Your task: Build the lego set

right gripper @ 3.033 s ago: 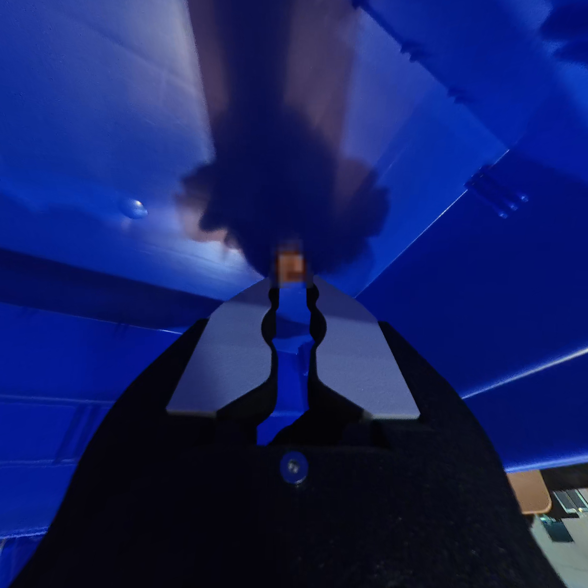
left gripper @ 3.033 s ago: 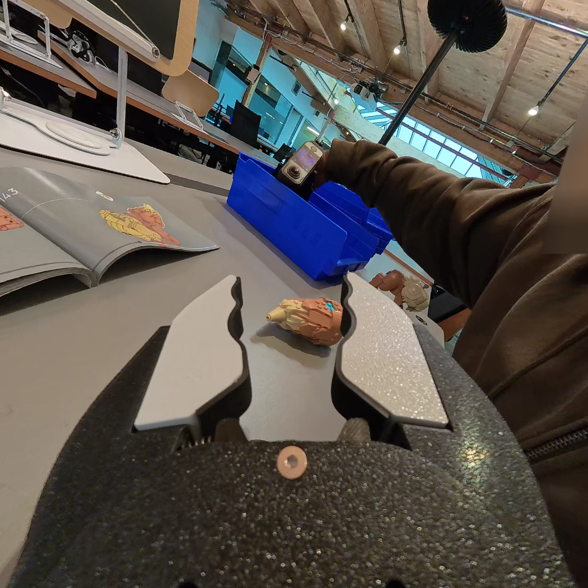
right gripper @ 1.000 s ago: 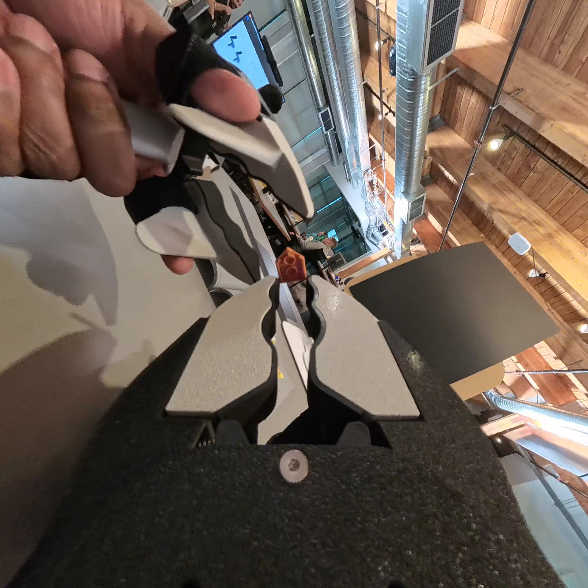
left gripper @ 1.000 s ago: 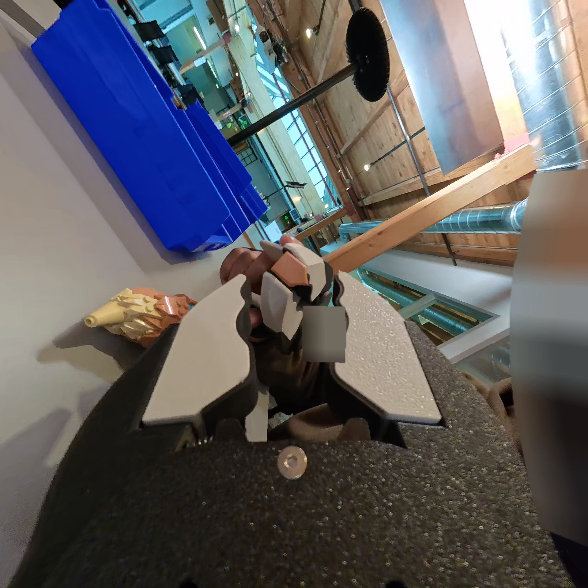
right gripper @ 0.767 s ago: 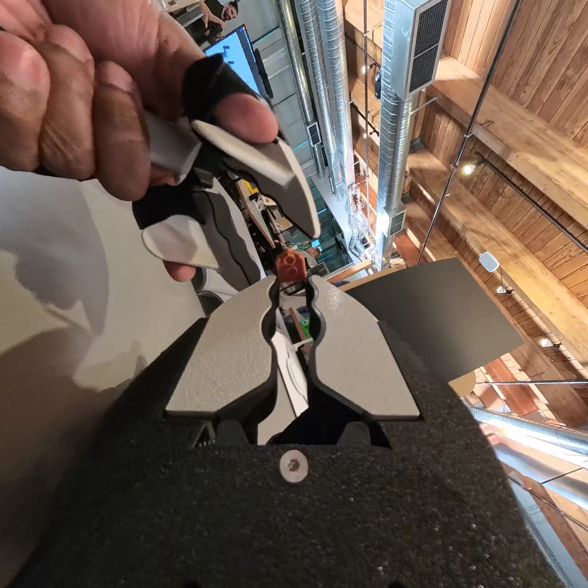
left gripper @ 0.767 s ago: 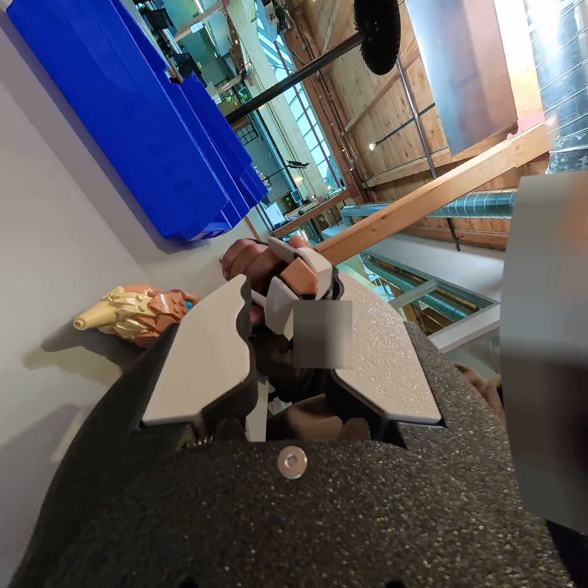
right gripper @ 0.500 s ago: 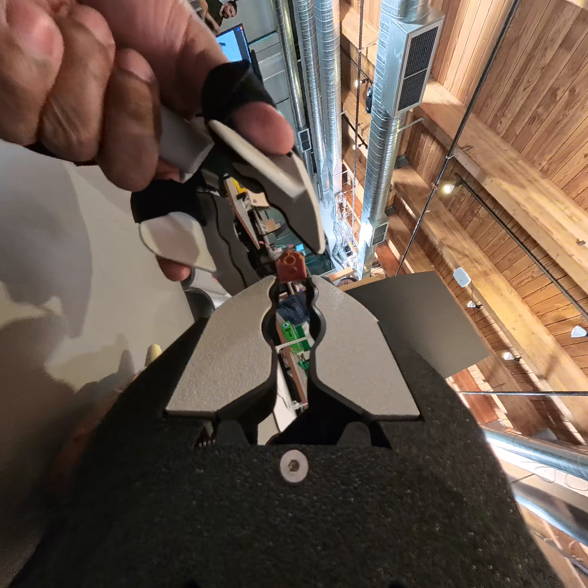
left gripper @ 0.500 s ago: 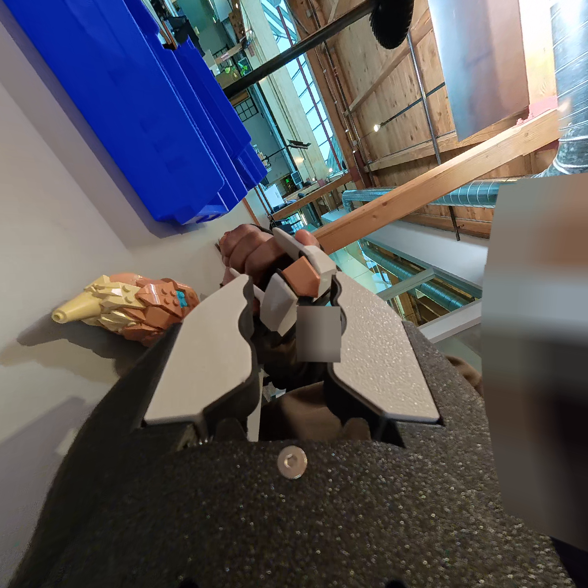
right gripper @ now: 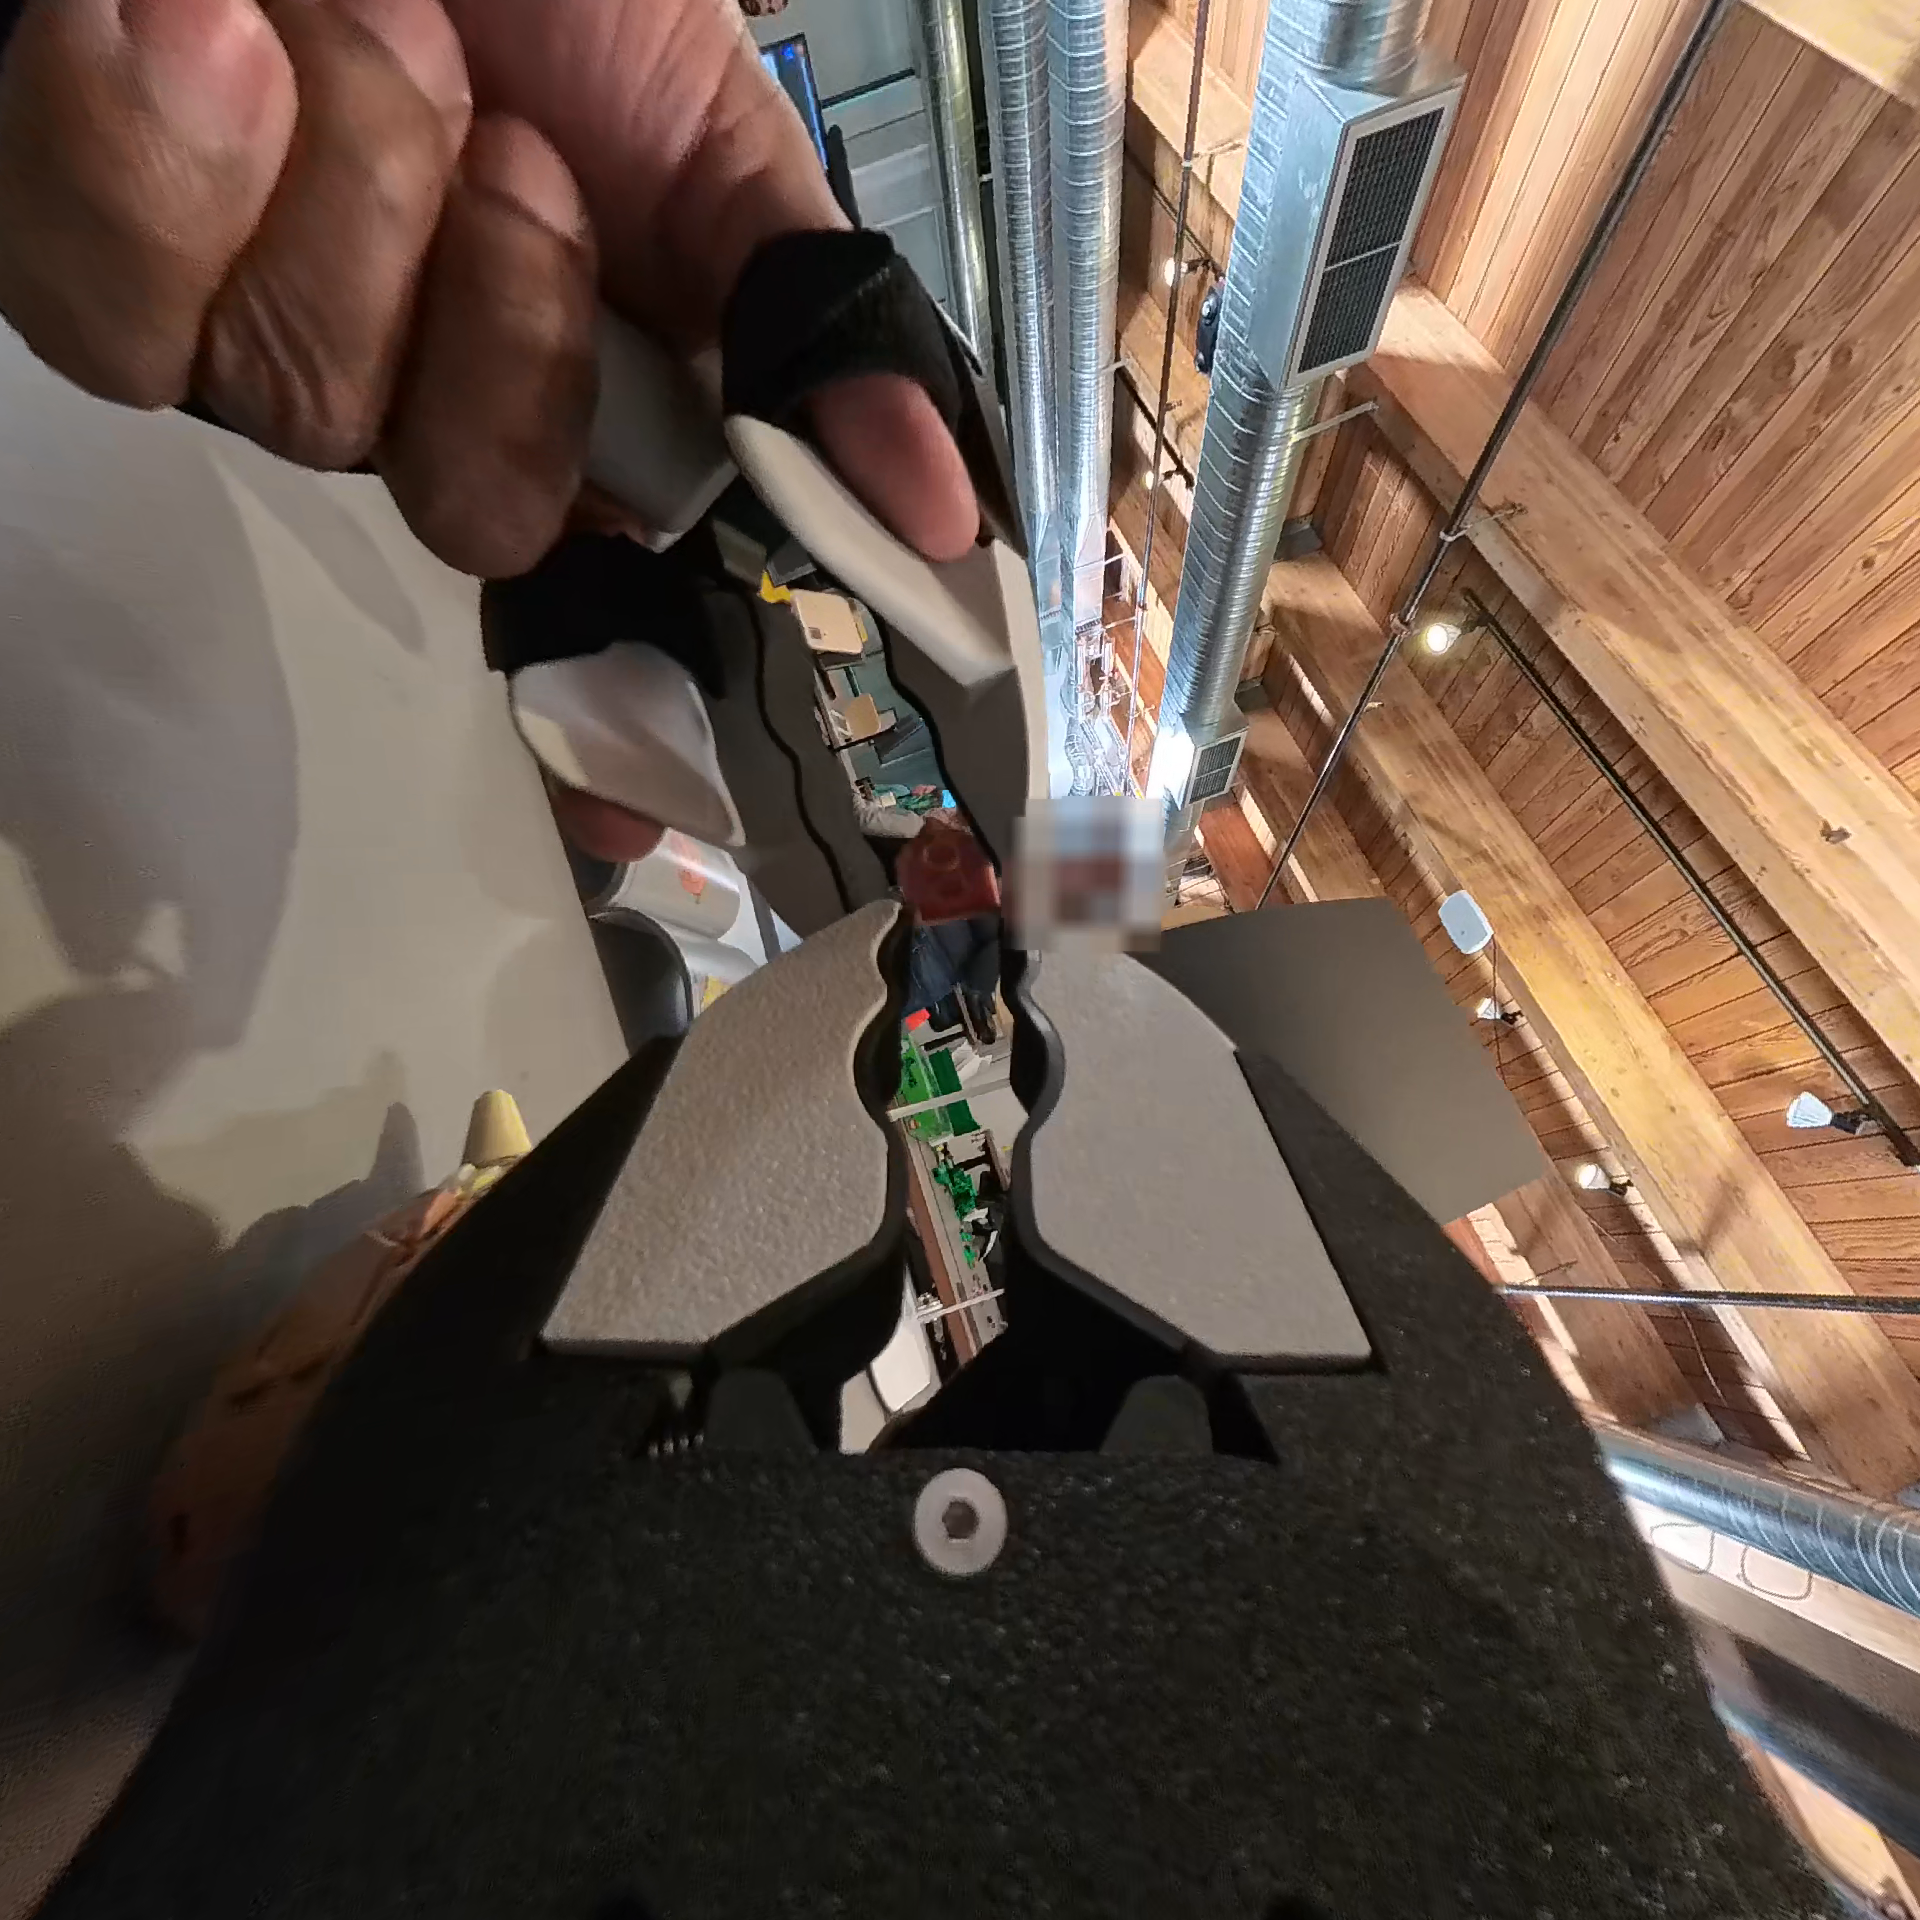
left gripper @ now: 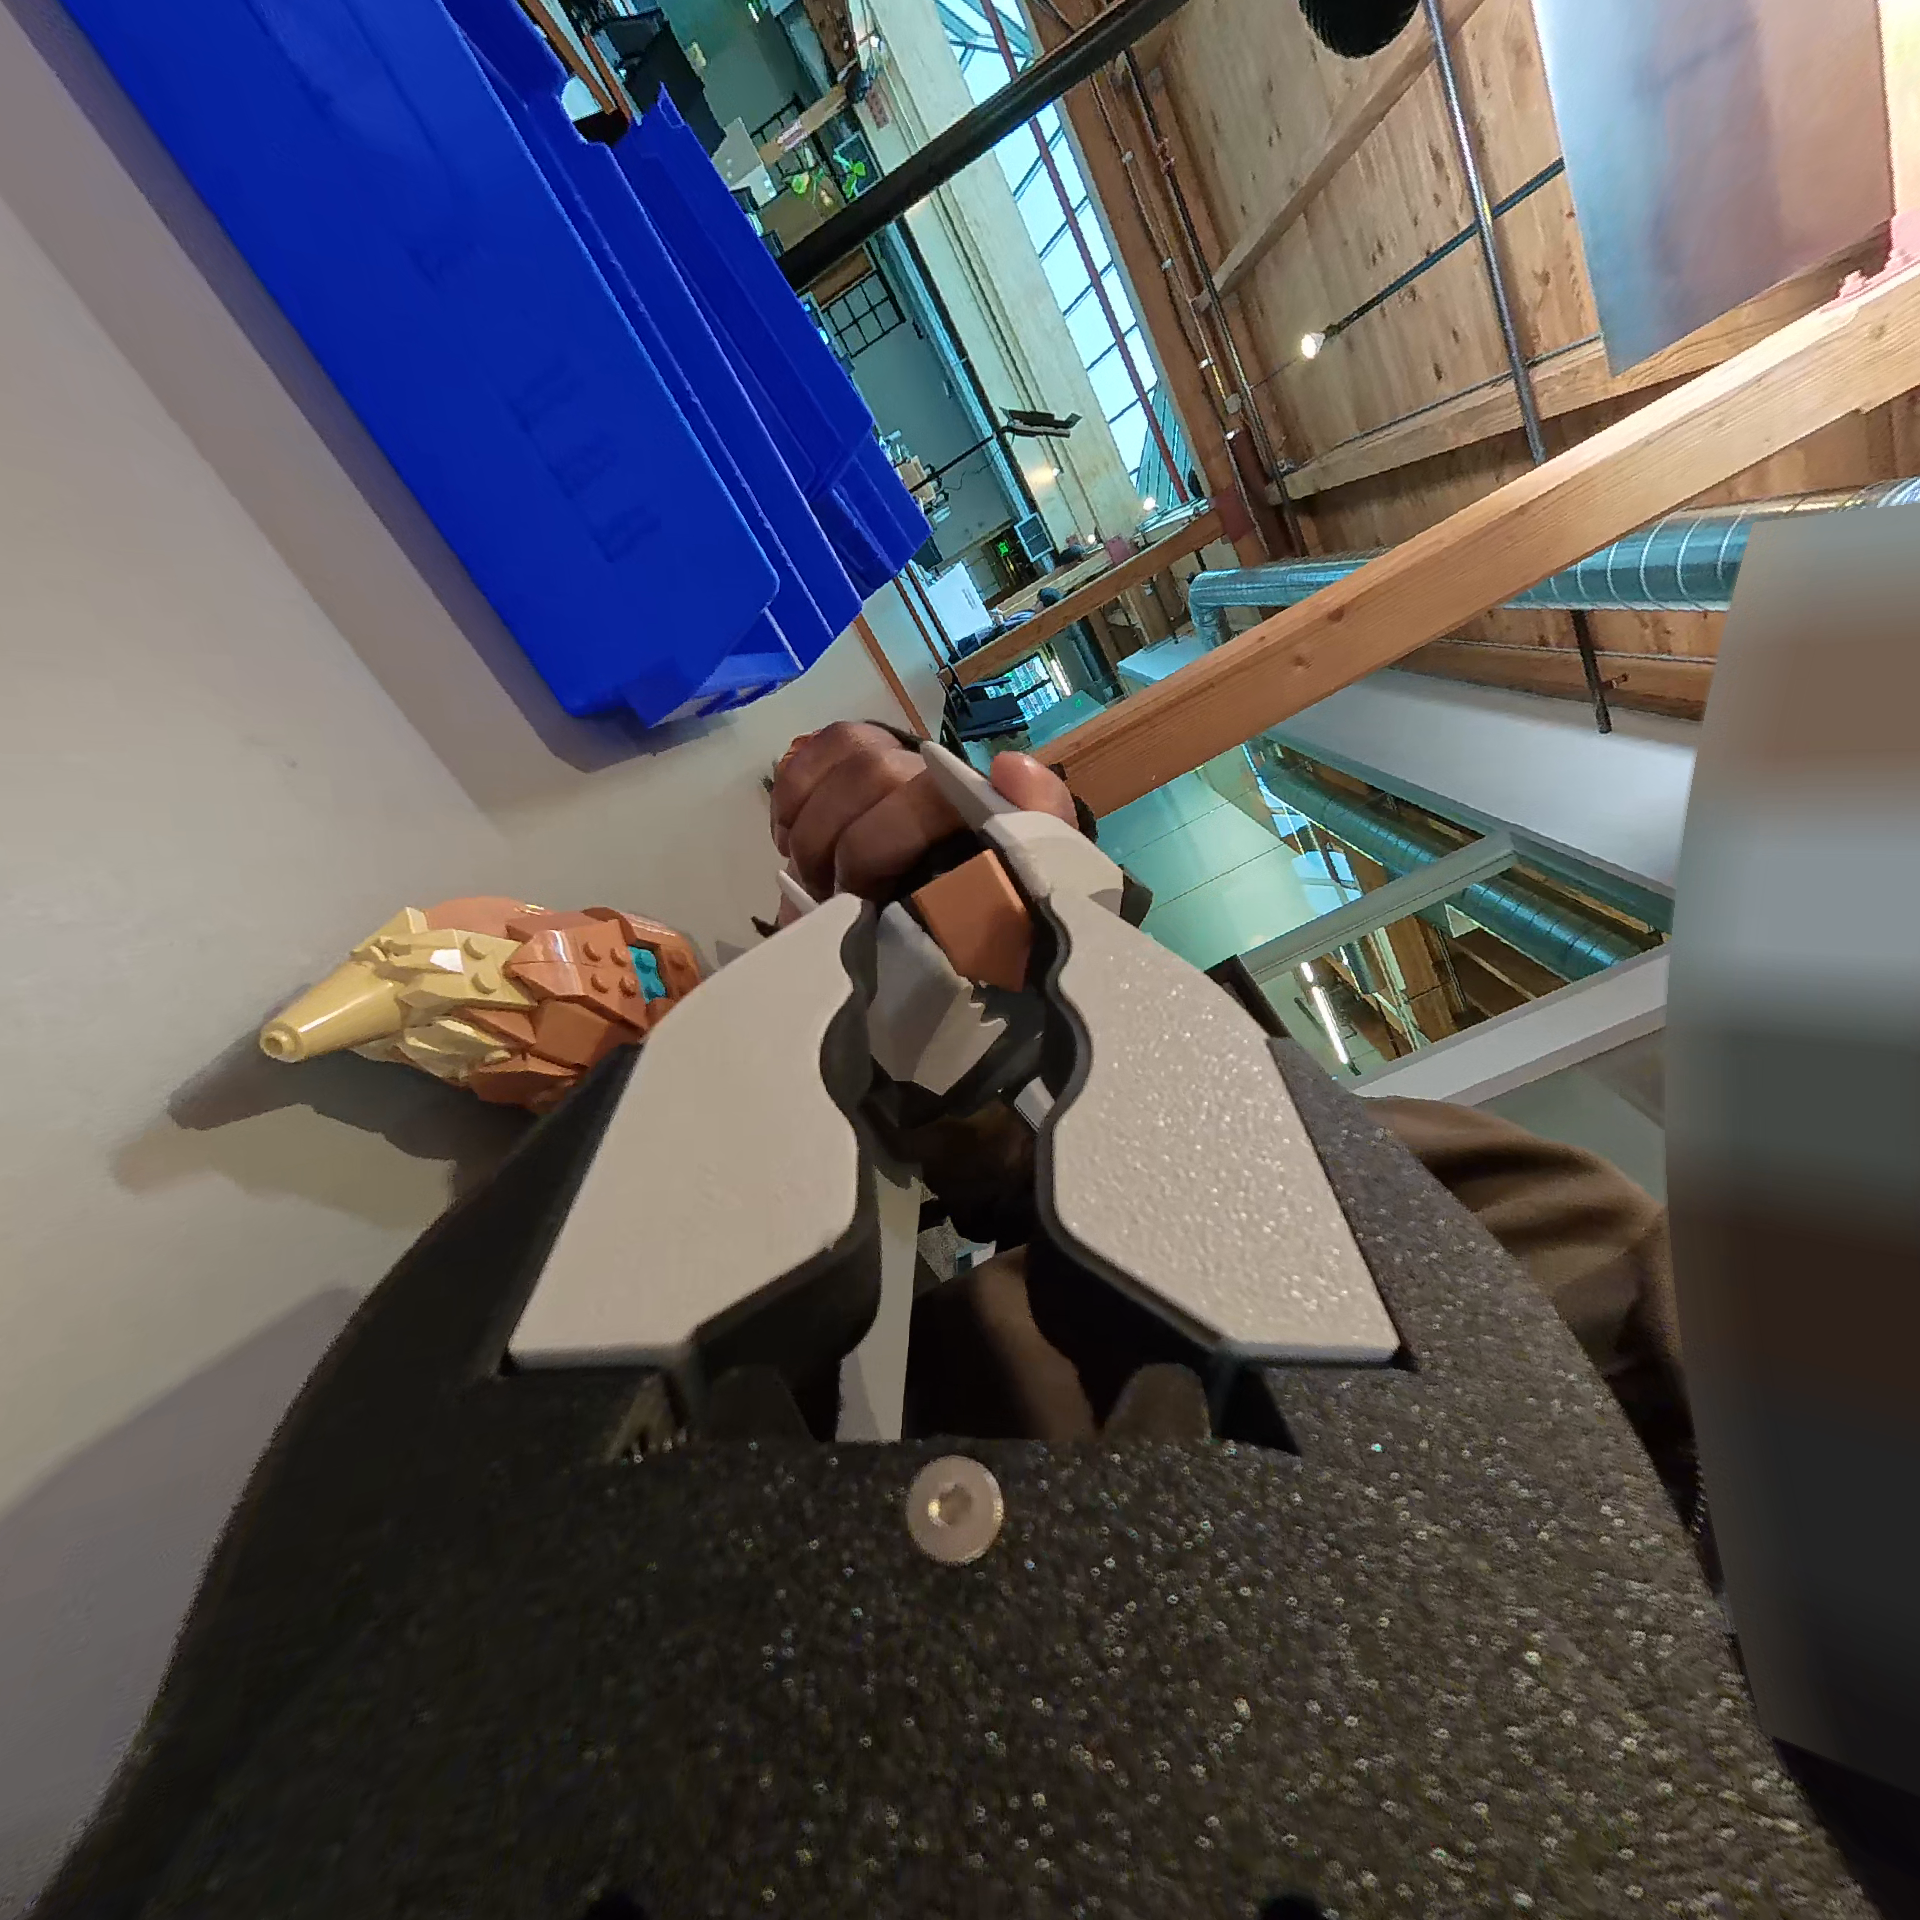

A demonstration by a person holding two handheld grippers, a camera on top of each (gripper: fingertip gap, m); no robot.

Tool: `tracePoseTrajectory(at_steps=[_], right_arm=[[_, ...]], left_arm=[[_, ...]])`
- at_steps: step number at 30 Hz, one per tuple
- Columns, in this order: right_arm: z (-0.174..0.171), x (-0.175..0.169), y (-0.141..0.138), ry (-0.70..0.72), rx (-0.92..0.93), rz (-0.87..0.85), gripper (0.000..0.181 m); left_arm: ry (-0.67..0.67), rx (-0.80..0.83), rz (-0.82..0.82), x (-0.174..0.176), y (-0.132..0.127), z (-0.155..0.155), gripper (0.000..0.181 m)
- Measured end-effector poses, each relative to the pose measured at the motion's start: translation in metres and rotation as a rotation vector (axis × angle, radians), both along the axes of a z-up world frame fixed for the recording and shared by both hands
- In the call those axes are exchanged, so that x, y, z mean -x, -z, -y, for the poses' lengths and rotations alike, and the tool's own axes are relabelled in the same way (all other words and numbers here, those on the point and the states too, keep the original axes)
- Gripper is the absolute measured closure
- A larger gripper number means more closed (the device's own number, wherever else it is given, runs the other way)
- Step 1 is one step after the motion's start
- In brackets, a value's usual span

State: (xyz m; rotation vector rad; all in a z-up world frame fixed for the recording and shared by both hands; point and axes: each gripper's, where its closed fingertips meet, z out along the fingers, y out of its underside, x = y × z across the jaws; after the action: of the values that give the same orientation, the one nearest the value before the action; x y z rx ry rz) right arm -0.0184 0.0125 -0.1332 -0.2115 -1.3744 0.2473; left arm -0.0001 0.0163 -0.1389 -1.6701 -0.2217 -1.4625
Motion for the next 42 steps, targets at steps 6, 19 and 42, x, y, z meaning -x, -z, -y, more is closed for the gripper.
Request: tracePoseTrajectory(at_steps=[6, 19, 42], right_arm=[[-0.007, 0.000, -0.001, 0.004, 0.105, 0.039, 0.156], [-0.006, -0.001, 0.014, -0.003, 0.145, 0.165, 0.142], [0.024, -0.036, 0.030, -0.568, 0.806, 0.711, 0.157]], left_arm=[[-0.004, -0.009, 0.011, 0.001, 0.004, -0.003, 0.155], [-0.045, -0.051, 0.058, 0.010, 0.009, -0.006, 0.167], [0.437, -0.237, -0.828, -0.028, 0.038, 0.026, 0.167]])
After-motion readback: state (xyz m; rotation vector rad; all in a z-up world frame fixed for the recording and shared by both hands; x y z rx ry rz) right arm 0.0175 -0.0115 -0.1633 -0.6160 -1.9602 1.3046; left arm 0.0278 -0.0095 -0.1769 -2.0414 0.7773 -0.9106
